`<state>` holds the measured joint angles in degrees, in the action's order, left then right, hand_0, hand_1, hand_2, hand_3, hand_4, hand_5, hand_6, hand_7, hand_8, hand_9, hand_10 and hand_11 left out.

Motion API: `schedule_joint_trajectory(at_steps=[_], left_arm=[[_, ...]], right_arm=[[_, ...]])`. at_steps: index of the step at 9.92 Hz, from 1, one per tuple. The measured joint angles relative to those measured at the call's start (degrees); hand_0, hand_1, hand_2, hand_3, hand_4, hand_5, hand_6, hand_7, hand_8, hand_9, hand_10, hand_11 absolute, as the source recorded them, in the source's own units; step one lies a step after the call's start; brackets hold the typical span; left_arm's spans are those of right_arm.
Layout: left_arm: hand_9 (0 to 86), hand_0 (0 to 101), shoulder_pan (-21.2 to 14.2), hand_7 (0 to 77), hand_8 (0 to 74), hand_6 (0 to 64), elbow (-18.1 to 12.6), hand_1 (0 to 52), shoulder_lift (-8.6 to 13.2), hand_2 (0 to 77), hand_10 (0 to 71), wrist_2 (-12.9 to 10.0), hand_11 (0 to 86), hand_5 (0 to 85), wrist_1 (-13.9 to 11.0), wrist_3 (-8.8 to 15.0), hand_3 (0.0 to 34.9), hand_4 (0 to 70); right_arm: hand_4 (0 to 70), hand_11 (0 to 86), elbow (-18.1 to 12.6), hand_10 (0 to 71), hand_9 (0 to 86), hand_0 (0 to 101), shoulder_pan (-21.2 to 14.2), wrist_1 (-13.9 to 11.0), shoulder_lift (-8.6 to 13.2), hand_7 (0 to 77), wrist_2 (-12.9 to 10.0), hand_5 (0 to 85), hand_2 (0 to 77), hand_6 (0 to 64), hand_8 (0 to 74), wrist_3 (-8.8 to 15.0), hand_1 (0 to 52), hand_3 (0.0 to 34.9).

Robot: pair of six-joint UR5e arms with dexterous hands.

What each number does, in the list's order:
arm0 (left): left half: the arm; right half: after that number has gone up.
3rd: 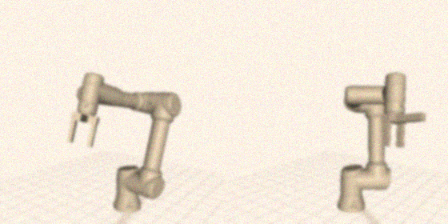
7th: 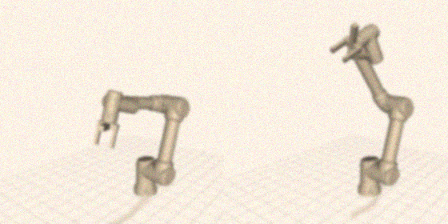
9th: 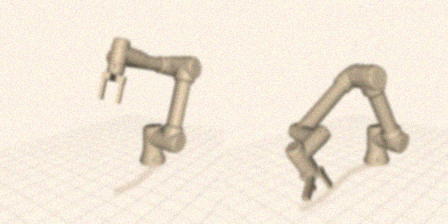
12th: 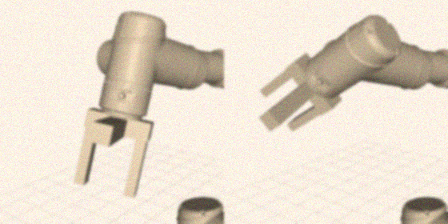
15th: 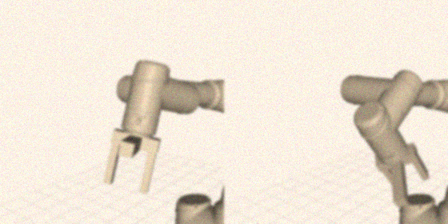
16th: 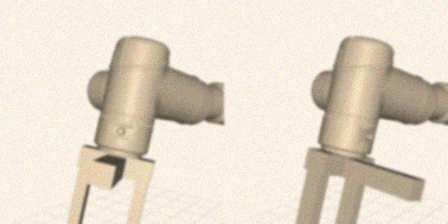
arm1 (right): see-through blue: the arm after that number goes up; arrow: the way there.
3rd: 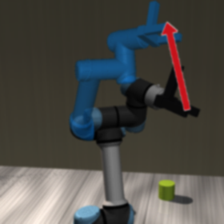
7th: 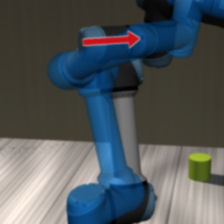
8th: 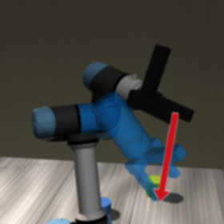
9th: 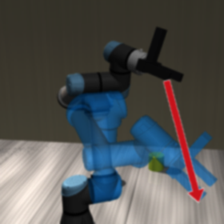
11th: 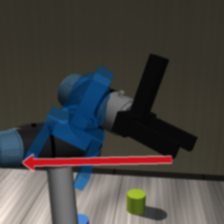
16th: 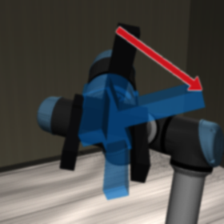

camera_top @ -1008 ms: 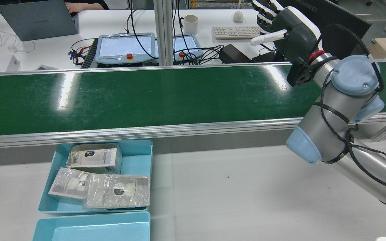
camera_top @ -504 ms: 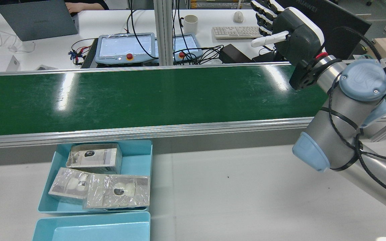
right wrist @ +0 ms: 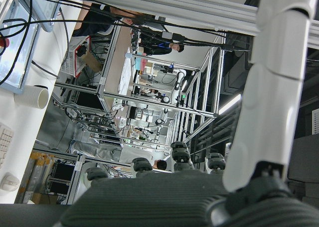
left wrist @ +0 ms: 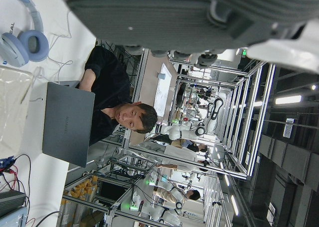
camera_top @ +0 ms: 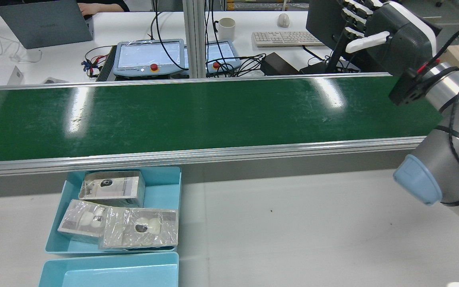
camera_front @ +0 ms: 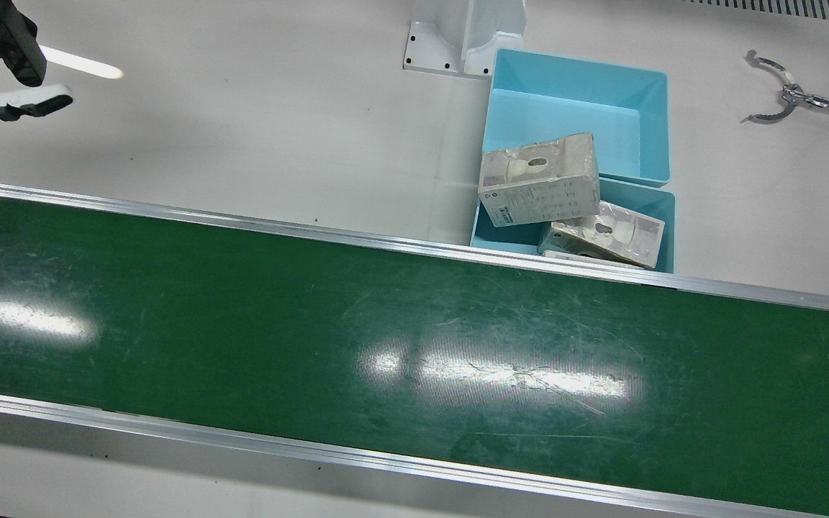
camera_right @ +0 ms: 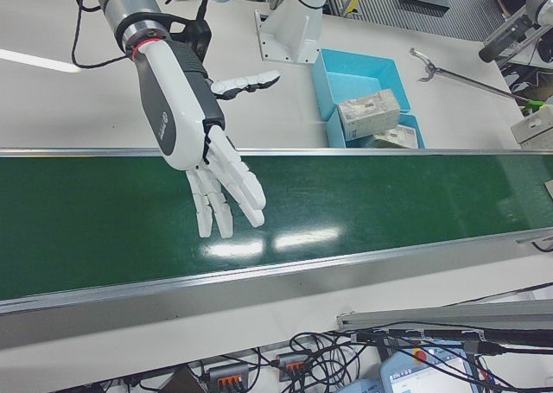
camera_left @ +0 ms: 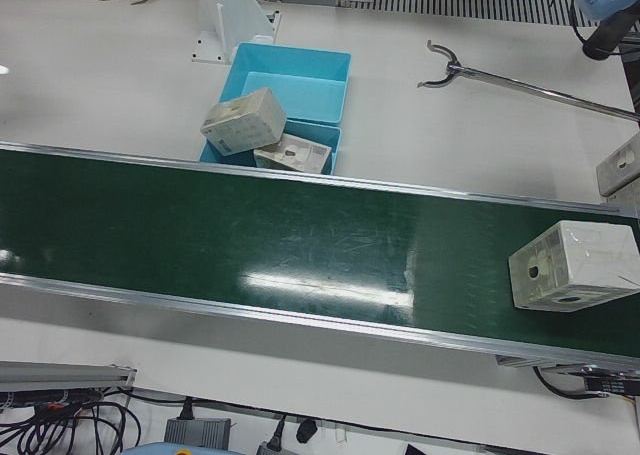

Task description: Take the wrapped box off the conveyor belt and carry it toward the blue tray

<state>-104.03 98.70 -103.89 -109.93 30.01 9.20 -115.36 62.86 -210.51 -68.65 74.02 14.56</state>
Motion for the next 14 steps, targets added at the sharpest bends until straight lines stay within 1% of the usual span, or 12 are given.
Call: schedule_joint_trajectory(at_steps=[1, 2, 3, 4, 5, 6, 8, 10, 11, 12, 13, 14], left_arm=[[0.0, 0, 0.0, 0.0, 0.0, 0.0, 0.0, 0.0, 0.0, 1.1, 0.5, 0.0, 0.0, 1.1, 0.0, 0.0, 0.0, 0.0], [0.0, 0, 0.0, 0.0, 0.0, 0.0, 0.0, 0.0, 0.0, 1.1, 0.0, 0.0, 0.0, 1.1, 0.0, 0.0, 0.0, 0.0], [0.0, 0, 0.0, 0.0, 0.0, 0.0, 0.0, 0.0, 0.0, 0.5, 0.0, 0.0, 0.0, 1.1, 0.0, 0.0, 0.0, 0.0], [0.0, 0, 0.0, 0.0, 0.0, 0.0, 0.0, 0.0, 0.0, 1.1, 0.5, 0.0, 0.0, 1.1, 0.0, 0.0, 0.0, 0.0], [0.0, 0, 0.0, 0.0, 0.0, 0.0, 0.0, 0.0, 0.0, 1.1, 0.0, 0.0, 0.0, 1.1, 0.0, 0.0, 0.0, 0.0], [0.0, 0, 0.0, 0.0, 0.0, 0.0, 0.0, 0.0, 0.0, 1.1, 0.0, 0.0, 0.0, 1.1, 0.0, 0.0, 0.0, 0.0], [0.0, 0, 0.0, 0.0, 0.0, 0.0, 0.0, 0.0, 0.0, 1.1, 0.0, 0.0, 0.0, 1.1, 0.0, 0.0, 0.0, 0.0], [0.0, 0, 0.0, 0.0, 0.0, 0.0, 0.0, 0.0, 0.0, 0.5, 0.0, 0.0, 0.0, 1.1, 0.0, 0.0, 0.0, 0.0], [0.0, 0, 0.0, 0.0, 0.0, 0.0, 0.0, 0.0, 0.0, 0.5, 0.0, 0.0, 0.0, 1.1, 0.0, 0.0, 0.0, 0.0], [0.0, 0, 0.0, 0.0, 0.0, 0.0, 0.0, 0.0, 0.0, 0.5, 0.0, 0.0, 0.0, 1.1, 0.0, 0.0, 0.0, 0.0], [0.0, 0, 0.0, 0.0, 0.0, 0.0, 0.0, 0.0, 0.0, 1.1, 0.0, 0.0, 0.0, 1.1, 0.0, 0.0, 0.0, 0.0], [0.0, 0, 0.0, 0.0, 0.0, 0.0, 0.0, 0.0, 0.0, 1.1, 0.0, 0.0, 0.0, 1.1, 0.0, 0.0, 0.0, 0.0]], right_arm=[[0.0, 1.1, -1.2, 0.0, 1.6, 46, 0.5, -0.4, -1.4, 0.0, 0.6, 0.5, 2.7, 0.0, 1.6, -0.1, 7.6, 25.0], [0.0, 1.1, -2.3, 0.0, 1.6, 46, 0.7, -1.5, -2.4, 0.0, 1.0, 0.5, 2.7, 0.0, 1.6, -0.1, 7.6, 25.0], [0.0, 1.1, -3.4, 0.0, 1.1, 46, 0.8, -3.2, -3.0, 0.0, 1.1, 0.5, 2.7, 0.0, 1.6, -0.2, 10.4, 25.0], [0.0, 1.1, -4.4, 0.0, 1.1, 46, 0.7, -4.8, -3.2, 0.0, 1.1, 2.7, 2.2, 0.0, 1.6, -0.5, 7.6, 25.0], [0.0, 1.1, -5.2, 0.0, 1.6, 46, 0.6, -5.8, -3.4, 0.0, 1.1, 2.7, 3.8, 0.0, 1.6, -1.3, 10.4, 25.0], [0.0, 1.1, -5.7, 0.0, 1.6, 46, 0.7, -6.3, -3.5, 0.0, 1.2, 2.7, 3.8, 0.0, 1.6, -2.2, 10.4, 26.2], [0.0, 1.1, -7.3, 0.0, 1.6, 45, 0.8, -7.4, -4.5, 0.0, 1.5, 2.7, 4.4, 0.0, 1.6, -4.1, 9.8, 26.4], [0.0, 1.1, -8.7, 0.0, 1.6, 44, 1.1, -8.4, -5.2, 0.0, 1.9, 3.8, 4.4, 0.0, 1.6, -5.2, 9.8, 25.9], [0.0, 1.1, -8.7, 0.0, 1.6, 44, 1.1, -8.5, -5.2, 0.0, 2.0, 3.8, 4.4, 0.0, 1.6, -5.4, 9.8, 25.9], [0.0, 1.1, -8.2, 0.0, 1.1, 44, 0.9, -8.6, -4.2, 0.0, 2.0, 3.3, 4.4, 0.0, 1.6, -5.3, 9.3, 27.5], [0.0, 1.1, -7.3, 0.0, 1.1, 44, 0.8, -8.6, -2.9, 0.0, 2.0, 3.3, 4.4, 0.0, 1.6, -5.3, 9.3, 27.5], [0.0, 1.1, -6.6, 0.0, 1.6, 44, 0.9, -8.5, -2.1, 0.0, 2.0, 2.7, 4.4, 0.0, 1.6, -5.4, 9.3, 28.9]])
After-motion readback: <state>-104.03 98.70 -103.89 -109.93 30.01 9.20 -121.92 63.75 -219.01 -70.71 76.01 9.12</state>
